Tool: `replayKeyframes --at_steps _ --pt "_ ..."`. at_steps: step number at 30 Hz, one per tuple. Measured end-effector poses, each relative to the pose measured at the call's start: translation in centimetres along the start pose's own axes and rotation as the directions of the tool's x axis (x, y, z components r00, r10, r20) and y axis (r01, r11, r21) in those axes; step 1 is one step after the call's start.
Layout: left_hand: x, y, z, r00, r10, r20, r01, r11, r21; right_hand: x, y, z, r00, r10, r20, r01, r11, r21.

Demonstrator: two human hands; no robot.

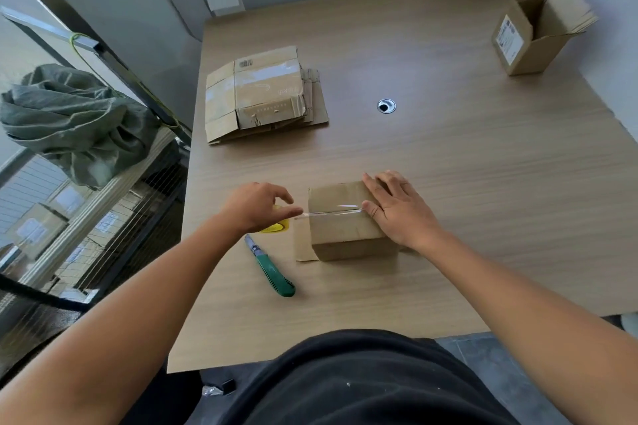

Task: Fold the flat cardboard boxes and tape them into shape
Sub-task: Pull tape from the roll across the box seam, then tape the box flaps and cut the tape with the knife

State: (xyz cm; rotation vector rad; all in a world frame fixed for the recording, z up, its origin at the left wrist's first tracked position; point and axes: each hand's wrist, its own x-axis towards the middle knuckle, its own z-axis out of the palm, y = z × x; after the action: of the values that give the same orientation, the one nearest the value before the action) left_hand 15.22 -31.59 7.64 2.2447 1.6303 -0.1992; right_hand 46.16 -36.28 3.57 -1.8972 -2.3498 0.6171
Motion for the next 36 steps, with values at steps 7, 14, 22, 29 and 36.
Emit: replayKeyframes --at_steps 7,14,22,29,36 --pt "2.7 -0.9 1.6 0.995 0.097 -0.033 -0.100 0.987 -0.126 0.5 -0.5 0.4 0.984 0.078 -0.158 -0.053 0.986 0.157" --pt "5.2 -2.2 2.0 0.913 0.408 0.006 -0.394 0.887 -0.240 -1.0 -2.9 0.2 0.876 -0.019 -0.481 -0.001 0.999 -0.040" --pt "4.5 -1.7 3.0 0.914 0.402 -0.056 -0.399 0.864 -0.306 -6.2 -16.2 11.5 0.948 -0.303 -0.098 0.316 0.933 0.173" --pt "3.8 -1.5 3.5 0.924 0.372 -0.081 -0.380 0.881 -0.281 -1.1 -19.5 20.2 0.998 0.052 0.021 -0.051 0.996 -0.078" --pt "3.4 -1.4 4.1 0.936 0.345 -0.074 -0.351 0.887 -0.300 -5.4 -16.5 18.5 0.991 0.024 0.134 -0.052 0.976 0.213"
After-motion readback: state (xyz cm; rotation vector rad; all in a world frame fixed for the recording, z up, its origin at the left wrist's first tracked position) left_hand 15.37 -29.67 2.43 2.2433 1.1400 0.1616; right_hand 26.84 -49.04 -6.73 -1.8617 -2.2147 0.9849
